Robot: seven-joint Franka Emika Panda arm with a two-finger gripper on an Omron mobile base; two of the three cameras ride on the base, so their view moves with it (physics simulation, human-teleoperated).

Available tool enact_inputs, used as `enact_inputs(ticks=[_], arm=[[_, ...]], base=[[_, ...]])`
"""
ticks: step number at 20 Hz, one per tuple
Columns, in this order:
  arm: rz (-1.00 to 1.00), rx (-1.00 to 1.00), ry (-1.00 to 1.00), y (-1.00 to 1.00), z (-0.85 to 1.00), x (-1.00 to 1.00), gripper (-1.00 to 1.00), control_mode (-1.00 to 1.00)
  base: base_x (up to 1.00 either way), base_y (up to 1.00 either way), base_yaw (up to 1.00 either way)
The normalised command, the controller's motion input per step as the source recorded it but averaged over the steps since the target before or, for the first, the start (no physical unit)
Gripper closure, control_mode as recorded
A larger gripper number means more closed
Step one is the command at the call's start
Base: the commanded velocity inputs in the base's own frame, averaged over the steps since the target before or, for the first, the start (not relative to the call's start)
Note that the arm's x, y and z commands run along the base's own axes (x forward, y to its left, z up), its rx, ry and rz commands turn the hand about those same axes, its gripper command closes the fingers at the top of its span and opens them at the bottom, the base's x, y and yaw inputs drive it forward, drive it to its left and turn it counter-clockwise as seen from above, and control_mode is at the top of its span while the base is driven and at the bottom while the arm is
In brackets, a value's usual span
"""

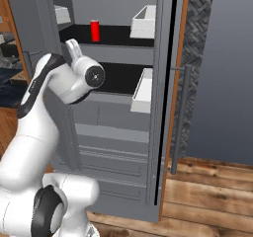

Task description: Open the fridge, grab two sodas, and place both sodas inside the bowl with ice on the dining counter.

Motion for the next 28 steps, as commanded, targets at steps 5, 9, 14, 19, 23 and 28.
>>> enact_inputs(ticks=[5, 9, 14, 19, 23, 28], arm=[[0.01, 0.07, 0.06, 0.35, 0.0, 0.29, -1.0, -1.0], [0.01, 0.08, 0.05, 0.42, 0.0, 0.18, -1.0, -1.0], [0.04, 0.08, 0.02, 0.36, 0.0, 0.06, -1.0, -1.0], [0.15, 0.04, 0.0, 0.29, 0.0, -0.03, -1.0, -1.0], [0.28, 0.0, 0.0, 0.36, 0.0, -0.24, -1.0, -1.0], [0.32, 0.0, 0.0, 0.44, 0.0, -0.34, -1.0, -1.0]], base=[[0.0, 0.0, 0.0], [0.0, 0.0, 0.0], [0.0, 0.0, 0.0], [0.0, 0.0, 0.0], [0.0, 0.0, 0.0], [0.0, 0.0, 0.0]])
